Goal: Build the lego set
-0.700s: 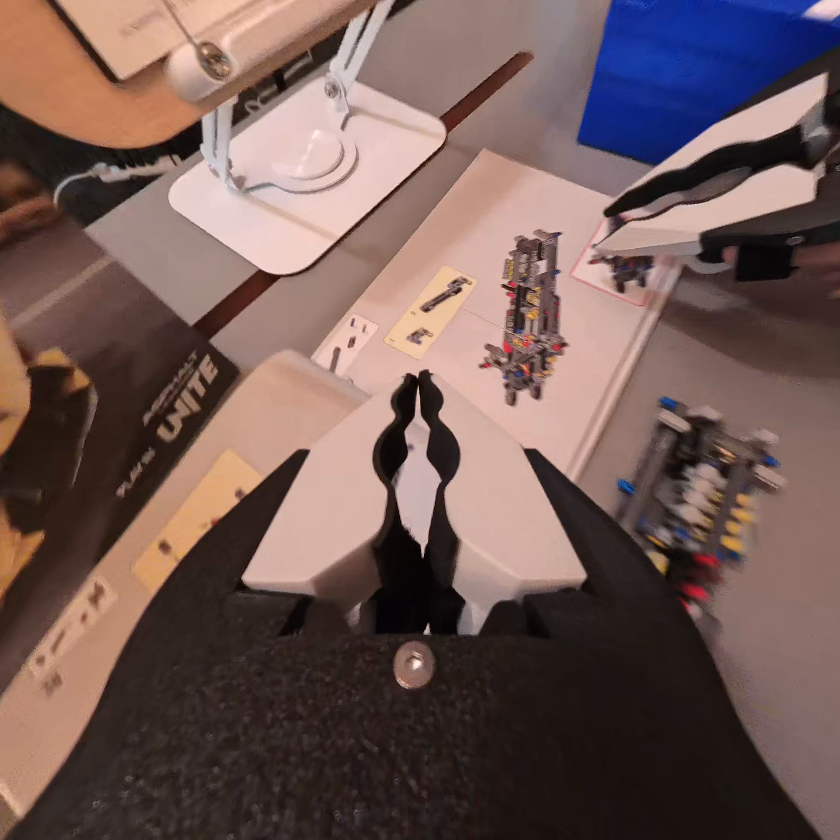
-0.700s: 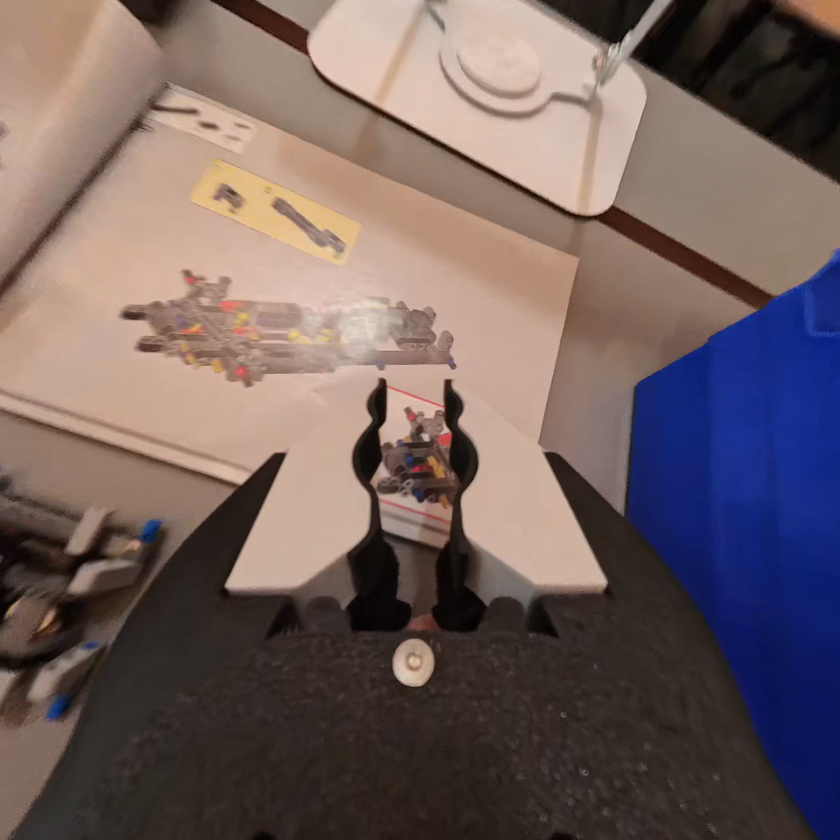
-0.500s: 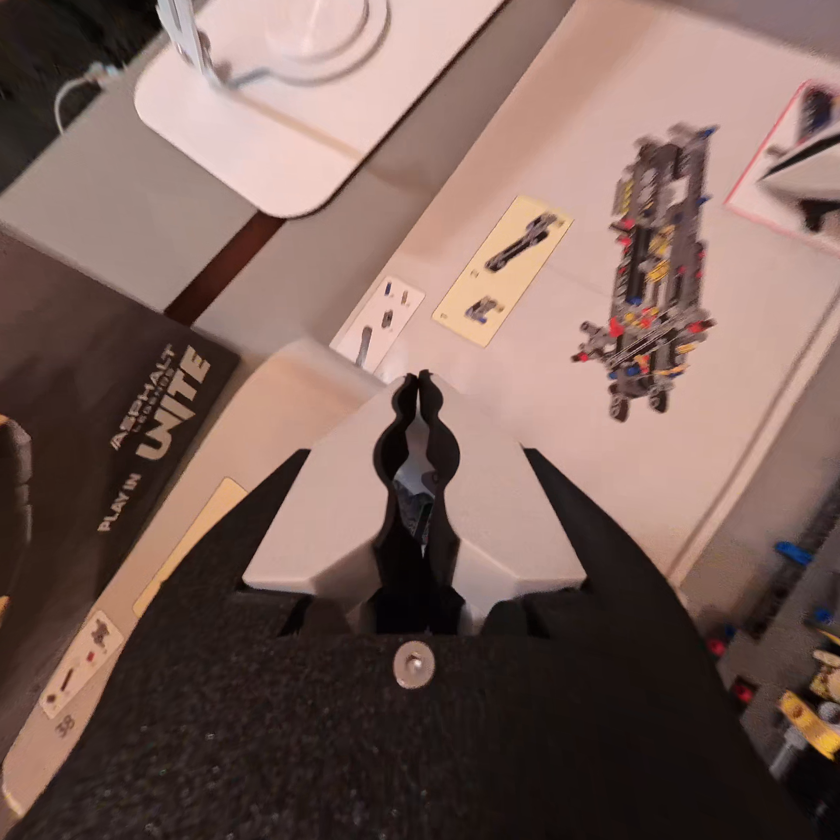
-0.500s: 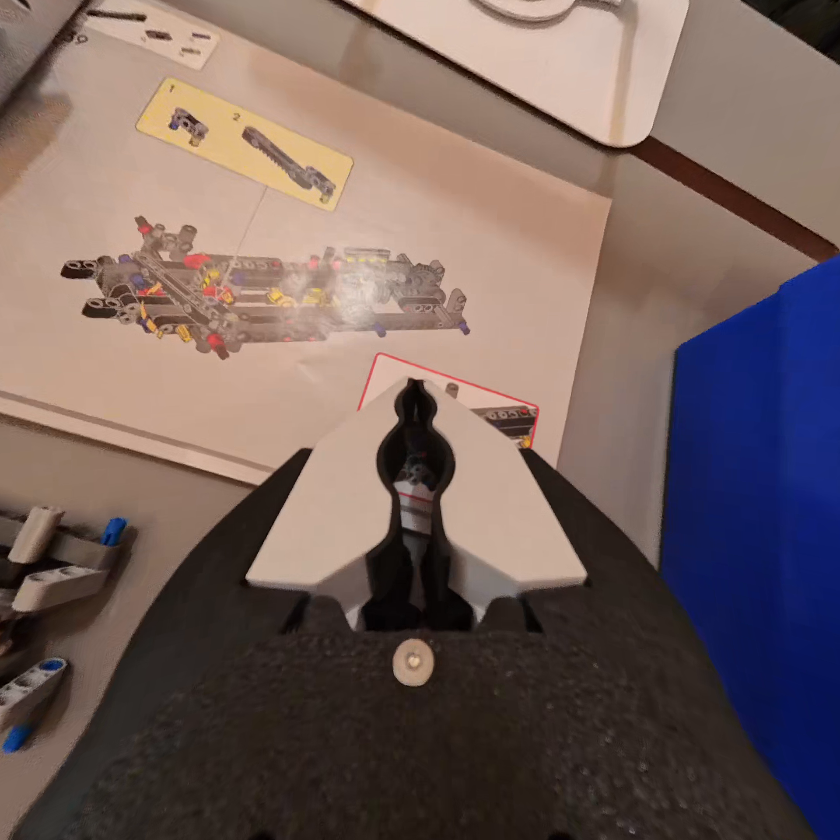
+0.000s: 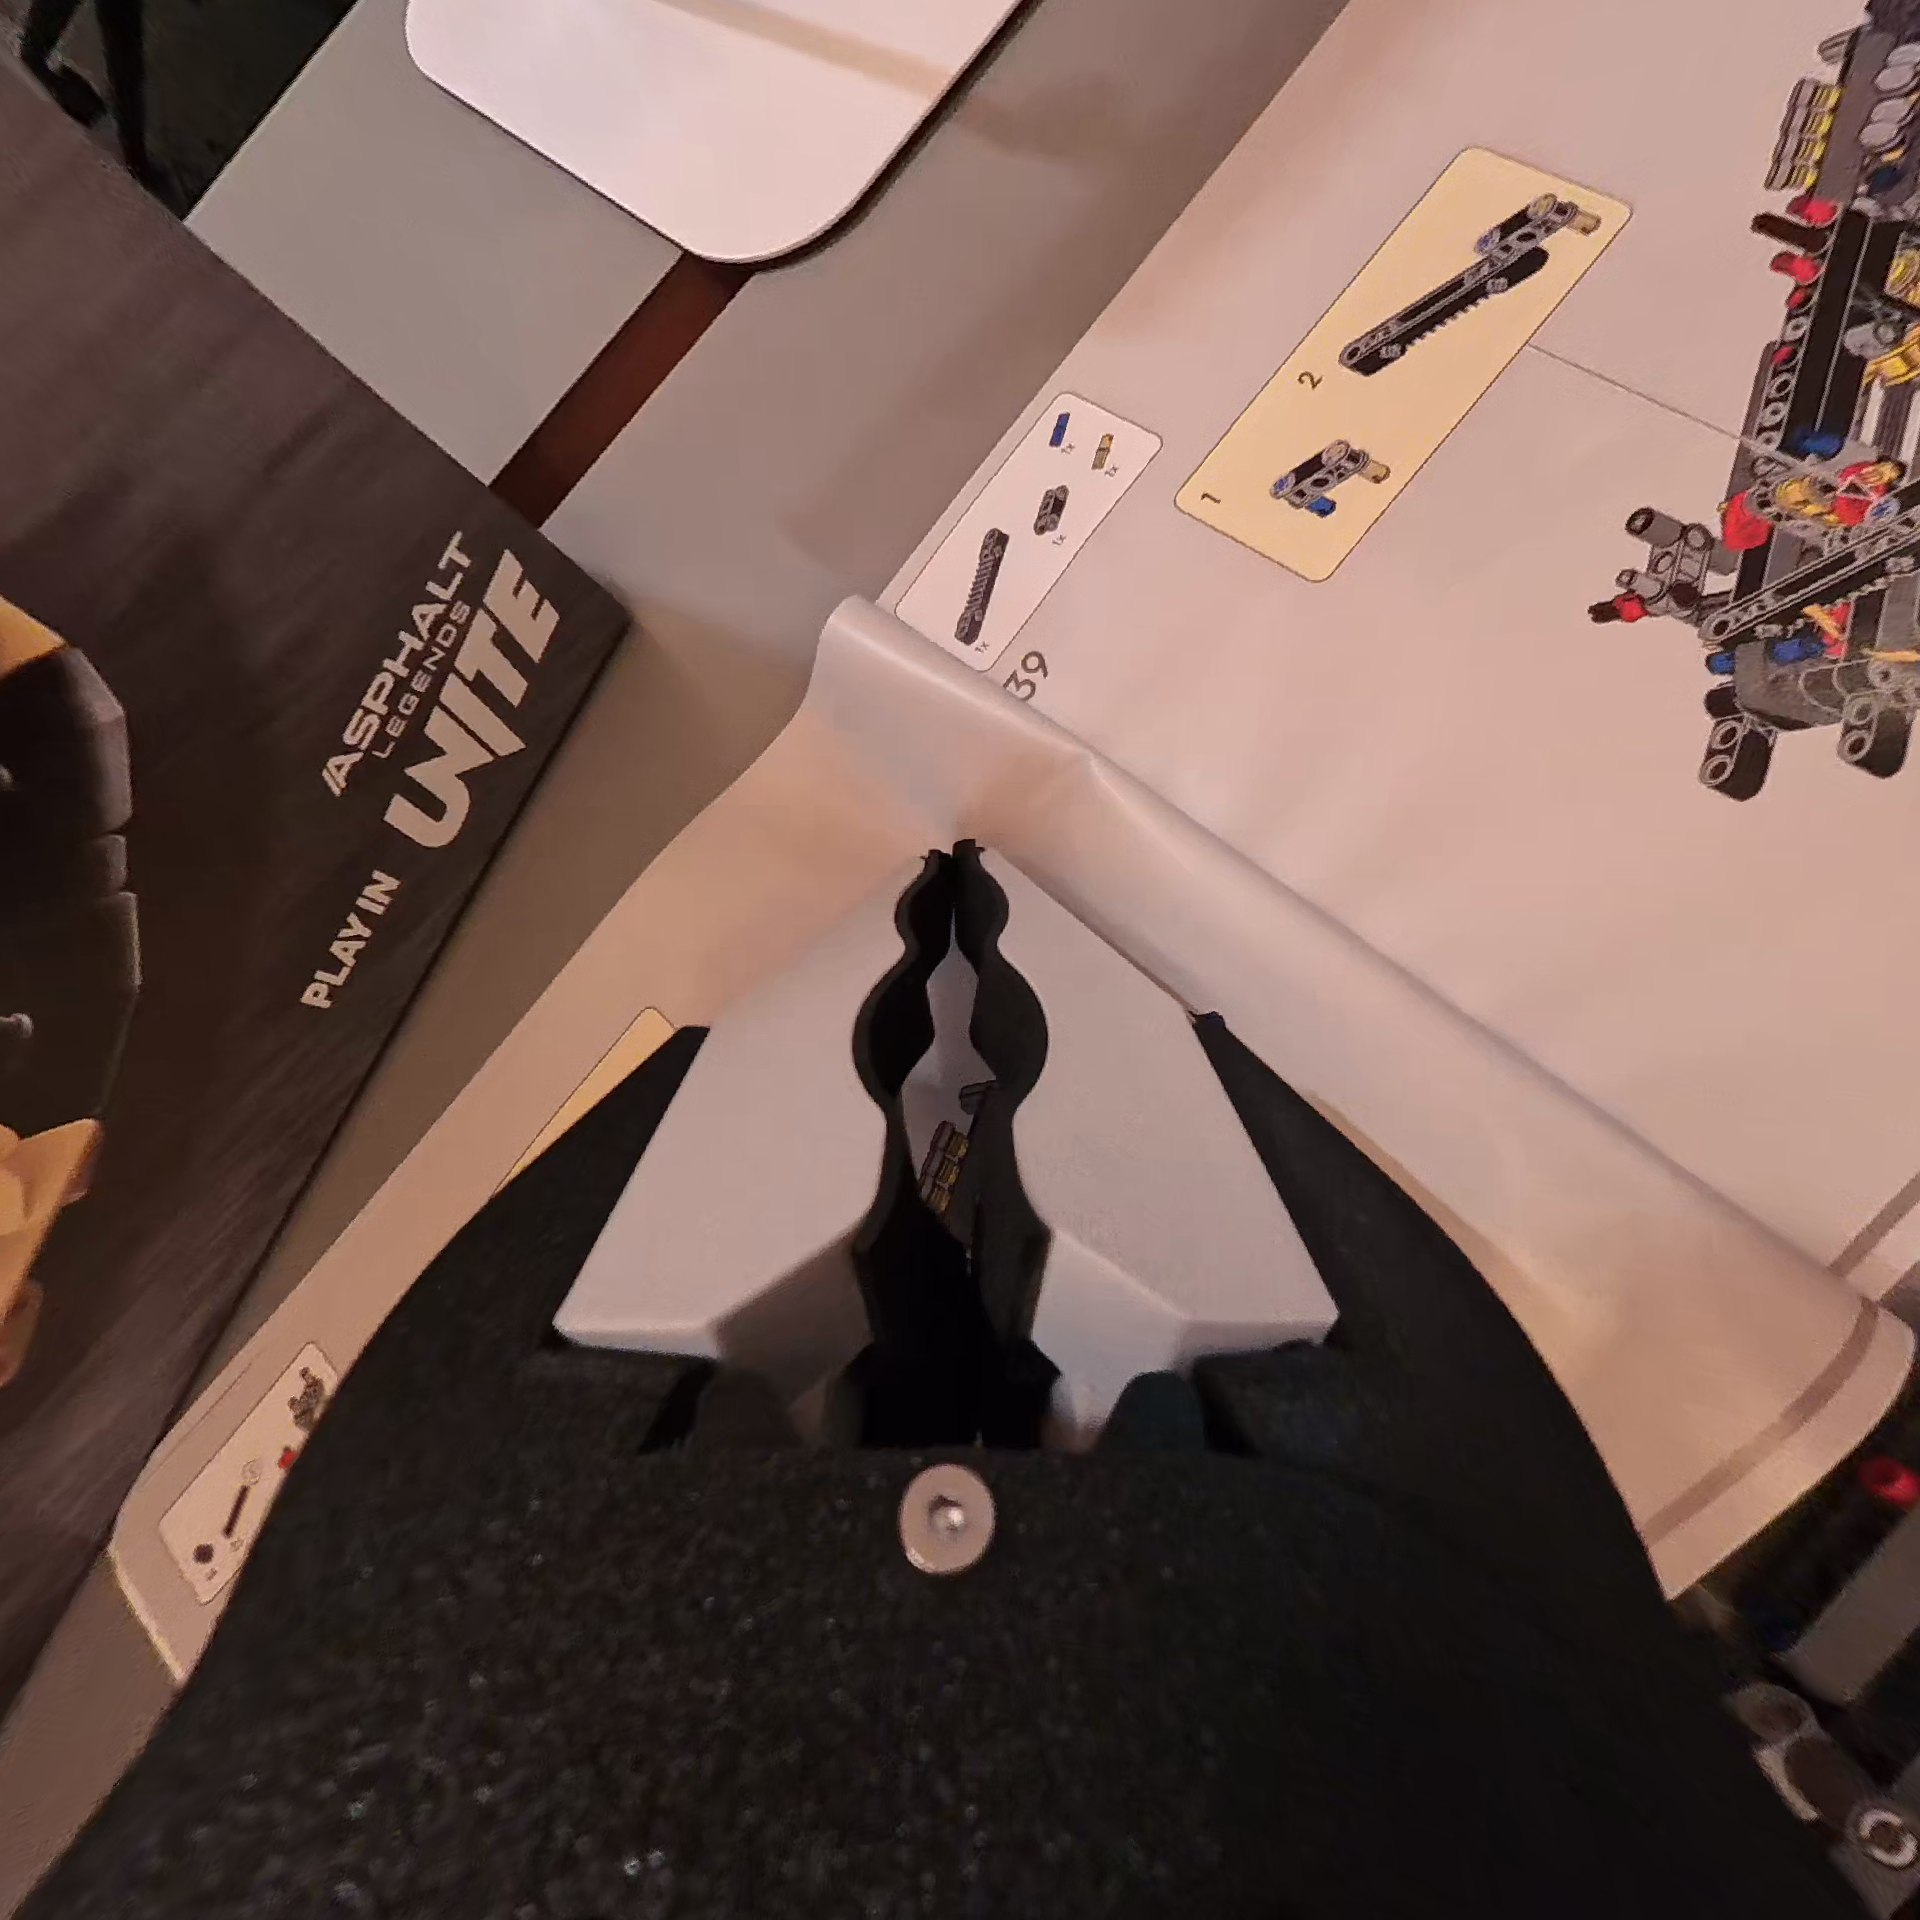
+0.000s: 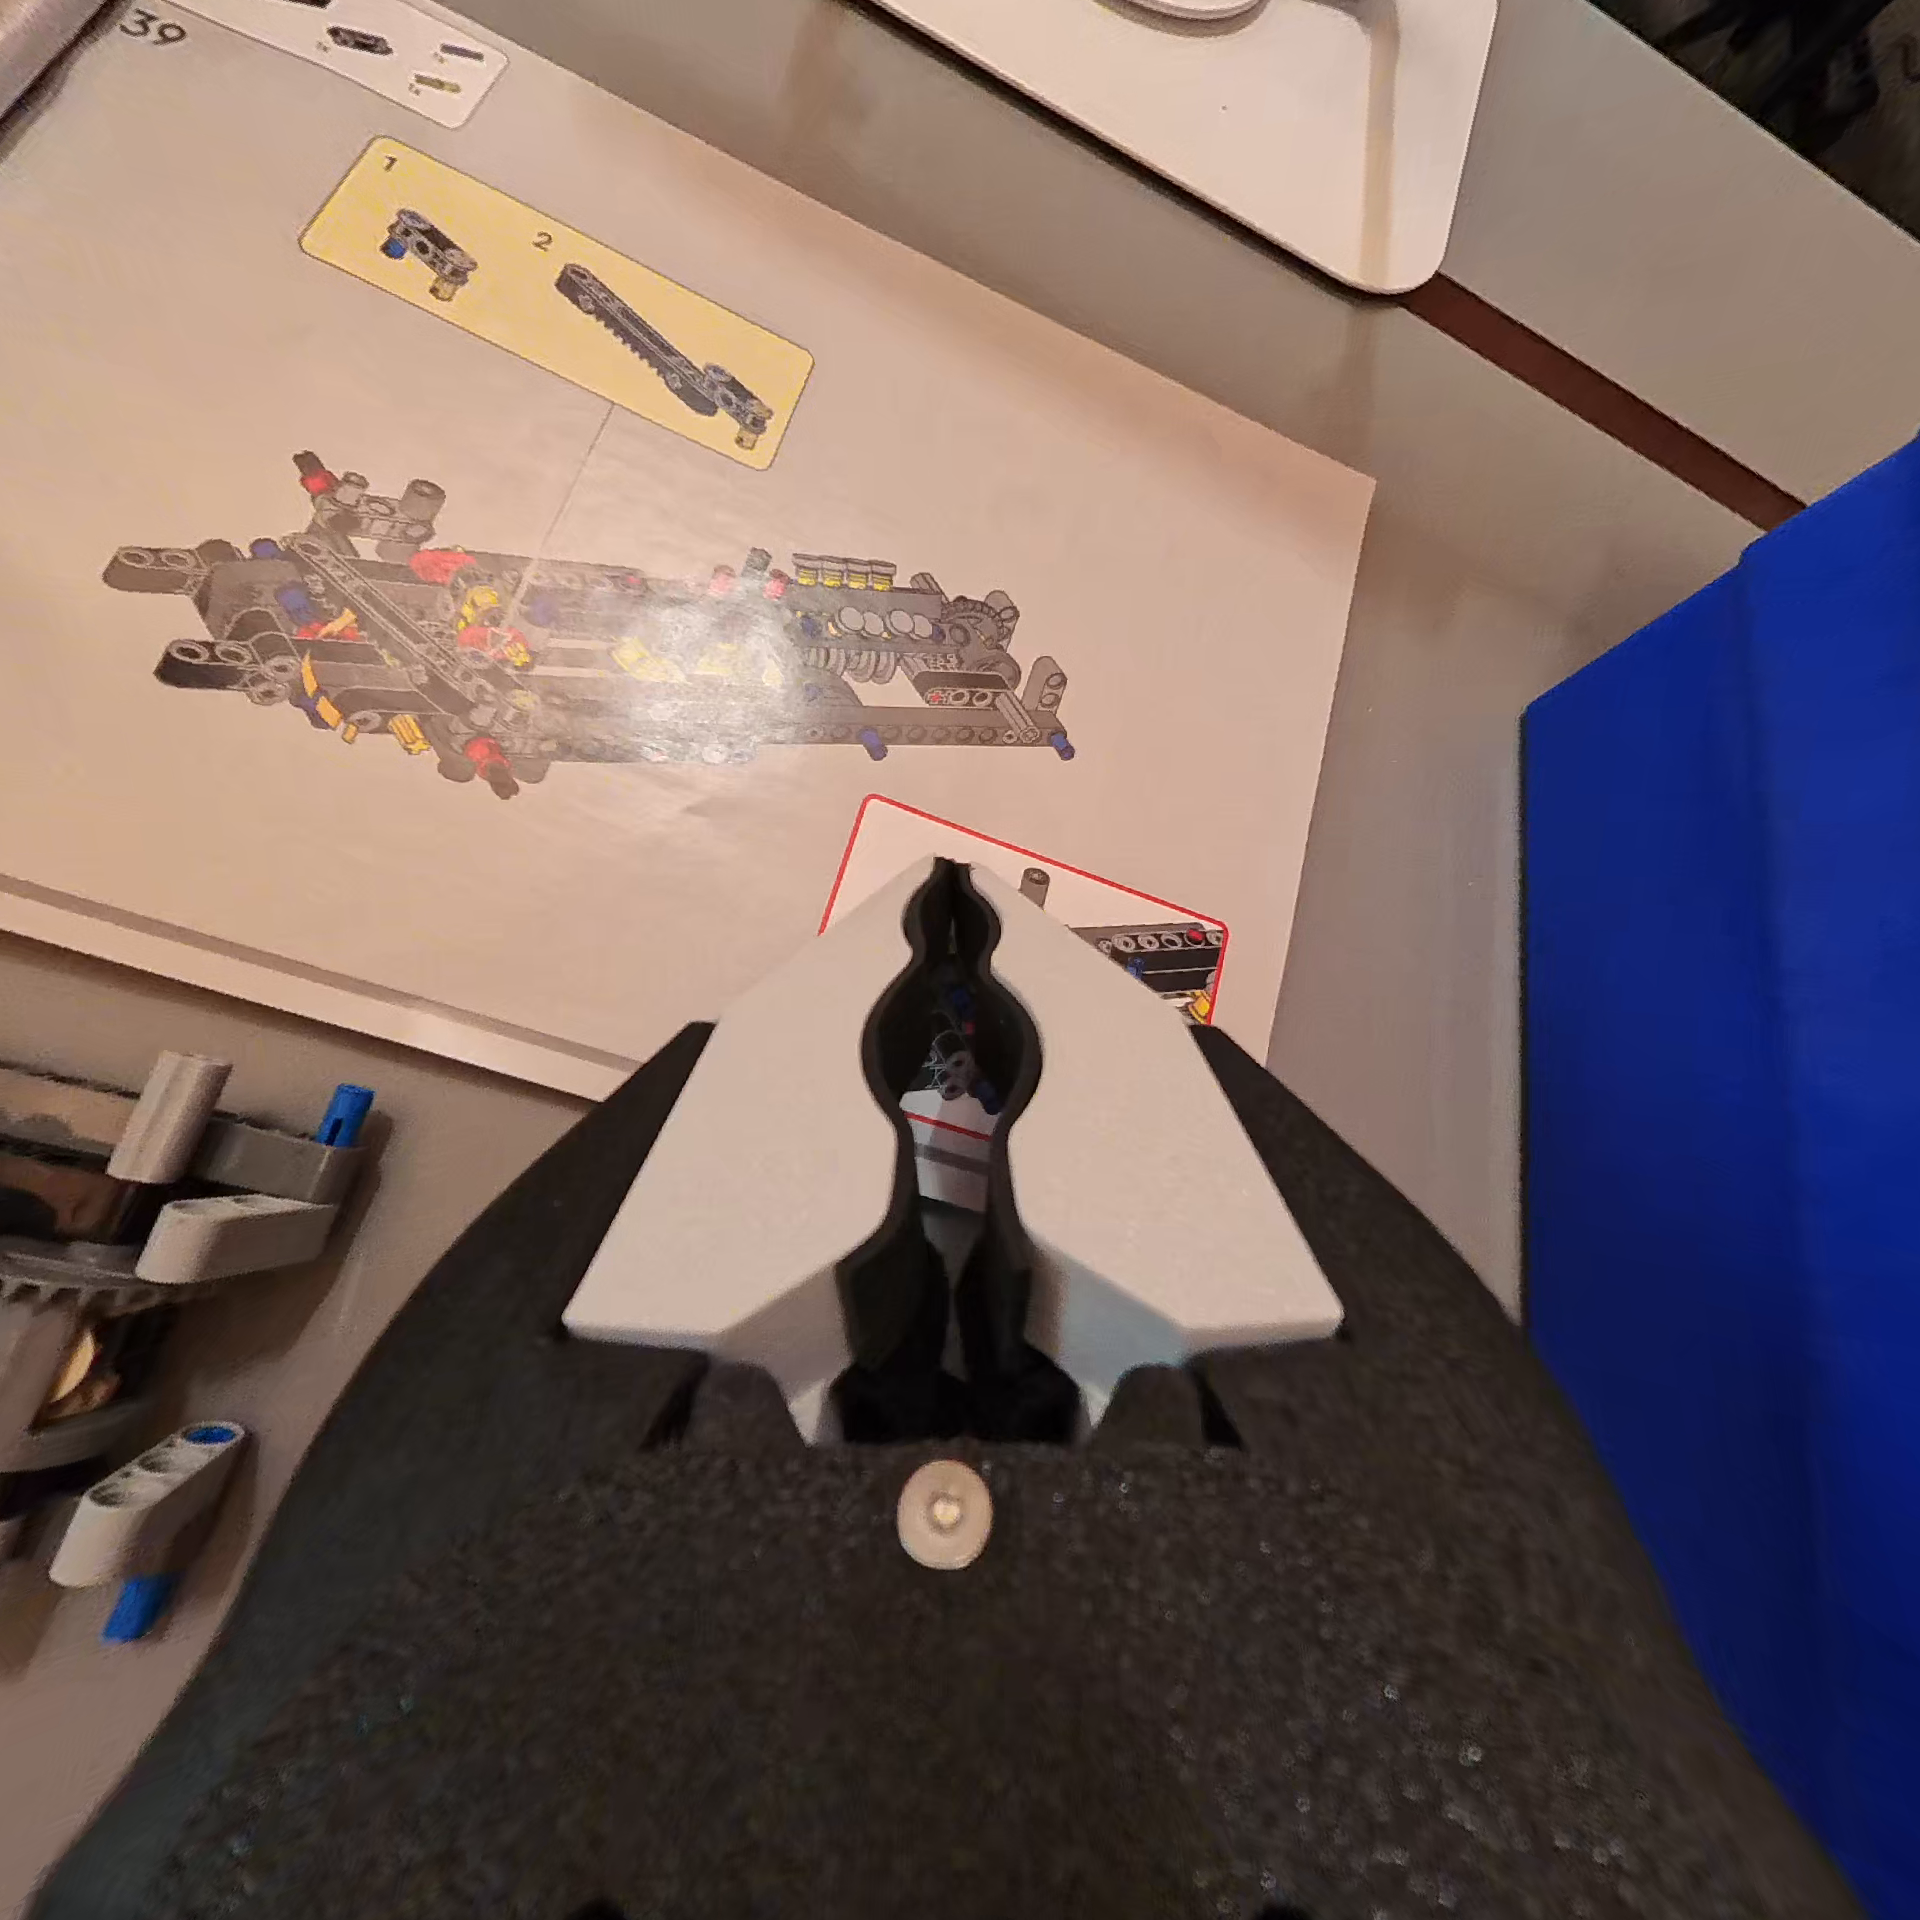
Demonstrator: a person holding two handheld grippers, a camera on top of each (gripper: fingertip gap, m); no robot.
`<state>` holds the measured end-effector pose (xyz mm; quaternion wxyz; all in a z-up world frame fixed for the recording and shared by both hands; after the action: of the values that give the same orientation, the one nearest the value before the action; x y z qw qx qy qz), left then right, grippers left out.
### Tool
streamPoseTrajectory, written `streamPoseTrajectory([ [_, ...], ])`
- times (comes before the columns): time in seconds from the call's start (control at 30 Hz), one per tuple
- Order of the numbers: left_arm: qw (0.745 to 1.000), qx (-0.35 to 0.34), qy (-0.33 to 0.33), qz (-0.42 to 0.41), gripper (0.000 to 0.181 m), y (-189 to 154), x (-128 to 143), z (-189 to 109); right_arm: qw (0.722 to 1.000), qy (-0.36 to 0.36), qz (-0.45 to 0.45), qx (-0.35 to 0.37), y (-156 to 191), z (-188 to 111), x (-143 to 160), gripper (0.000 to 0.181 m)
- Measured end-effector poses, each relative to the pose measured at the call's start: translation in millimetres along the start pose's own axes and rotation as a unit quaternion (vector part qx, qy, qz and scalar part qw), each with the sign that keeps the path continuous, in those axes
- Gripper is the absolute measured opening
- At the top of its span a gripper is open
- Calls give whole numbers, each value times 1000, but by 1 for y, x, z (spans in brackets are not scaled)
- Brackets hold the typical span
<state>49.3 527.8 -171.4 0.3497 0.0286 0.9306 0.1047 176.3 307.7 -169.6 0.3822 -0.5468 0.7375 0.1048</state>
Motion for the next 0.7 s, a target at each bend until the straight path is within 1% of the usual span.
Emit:
streamPoseTrajectory([
  [0.13, 1000, 6, 1, 4, 0, 1, -1, 1, 1000, -2, -12, 9, -2, 3, -2, 0],
  [0.23, 1000, 8, 4, 0, 0, 2, -4, 0, 1000, 11, -18, 0, -4, 3, -4, 0],
  [0.33, 1000, 11, -7, -27, 4, 3, -9, -11, 999, 26, -39, 6, -5, -1, -8, 0],
  [0.4, 999, 17, -21, -43, 9, 0, -10, -25, 999, 5, -31, -22, 3, -13, -13, 0],
  [0.47, 998, 24, -30, -53, 13, -4, -6, -41, 998, -19, 1, -63, 15, -27, -17, 10],
  [0.5, 997, 25, -33, -59, 15, -6, -2, -50, 996, -37, 16, -82, 20, -34, -19, 14],
  [0.57, 996, 29, -33, -74, 19, -6, 14, -74, 992, -73, 38, -93, 26, -48, -21, 22],
  [0.63, 994, 22, -24, -102, 24, 1, 42, -108, 989, -109, 50, -82, 26, -63, -17, 27],
  [0.7, 988, 12, -22, -150, 28, 16, 80, -152, 985, -146, 59, -63, 26, -80, -8, 27],
])
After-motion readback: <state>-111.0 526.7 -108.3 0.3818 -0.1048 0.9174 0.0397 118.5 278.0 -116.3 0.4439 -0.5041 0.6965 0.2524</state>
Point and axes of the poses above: each gripper's, where its closed fingertips meet, z out along the fingers, x out of its underside, y = z × x across the jaws, the point moved 5 cm from there along -z, back along the fingers, and after that the axes turned 1 degree about x, right-handed, at the moved point
